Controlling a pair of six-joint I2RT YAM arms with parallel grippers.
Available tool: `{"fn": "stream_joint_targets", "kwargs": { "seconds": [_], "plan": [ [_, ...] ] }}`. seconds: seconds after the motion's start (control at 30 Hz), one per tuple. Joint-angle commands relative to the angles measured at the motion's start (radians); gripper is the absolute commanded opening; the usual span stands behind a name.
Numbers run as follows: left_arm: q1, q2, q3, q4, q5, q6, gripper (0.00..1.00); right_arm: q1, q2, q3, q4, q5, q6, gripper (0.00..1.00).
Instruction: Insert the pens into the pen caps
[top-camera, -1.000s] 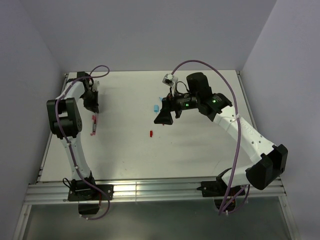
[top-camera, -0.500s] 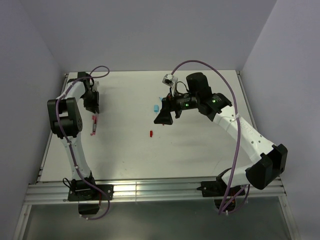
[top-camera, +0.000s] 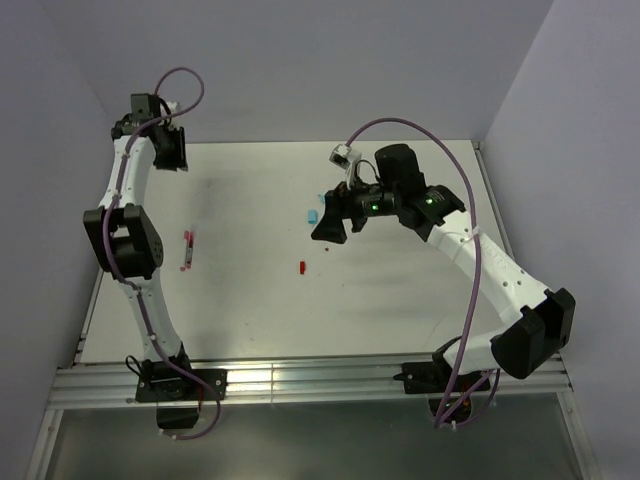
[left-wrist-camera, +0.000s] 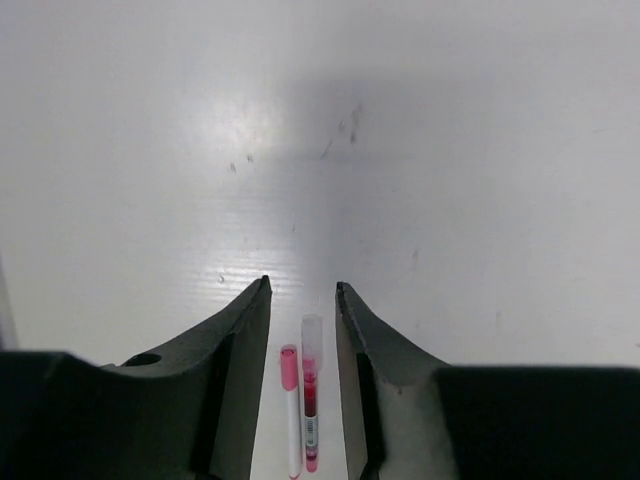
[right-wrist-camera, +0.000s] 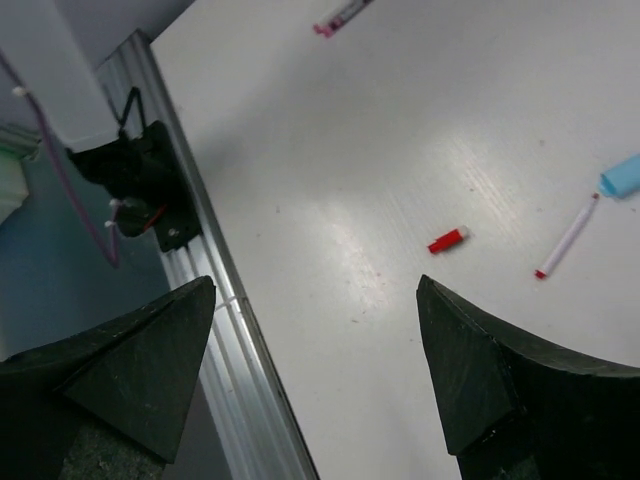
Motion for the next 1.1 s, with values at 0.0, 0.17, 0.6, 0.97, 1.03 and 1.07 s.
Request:
{"fn": "stream_joint_targets", "kwargs": {
  "seconds": [0.0,0.17,0.6,0.97,1.03,1.07],
  "plan": [
    [-0.039,-0.232,-0.007,0.110,0.072,0.051,0.39,-0.021,0.006,0.013,0.002,0.148,-0.015,0.88],
    [-0.082,-0.596,-0.332,0.445,0.166,0.115,0.69,-0.021,0.142,0.071,-0.064,0.346,-0.063,0.74],
    [-0.199,-0.811,-0.617,0.529,0.117,0.145,0.72,-0.006,0.540,0.260,-0.096,0.563,-0.048,0.61],
    [-0.199,-0.826,-0.686,0.516,0.089,0.140,0.72,0.043,0.726,0.347,-0.084,0.647,-0.066,0.46],
    [-0.199,-0.823,-0.693,0.517,0.089,0.134,0.72,0.052,0.738,0.347,-0.081,0.655,-0.061,0.45],
    [-0.199,-0.820,-0.696,0.513,0.091,0.129,0.72,0.052,0.743,0.349,-0.079,0.655,-0.060,0.45]
  ]
}}
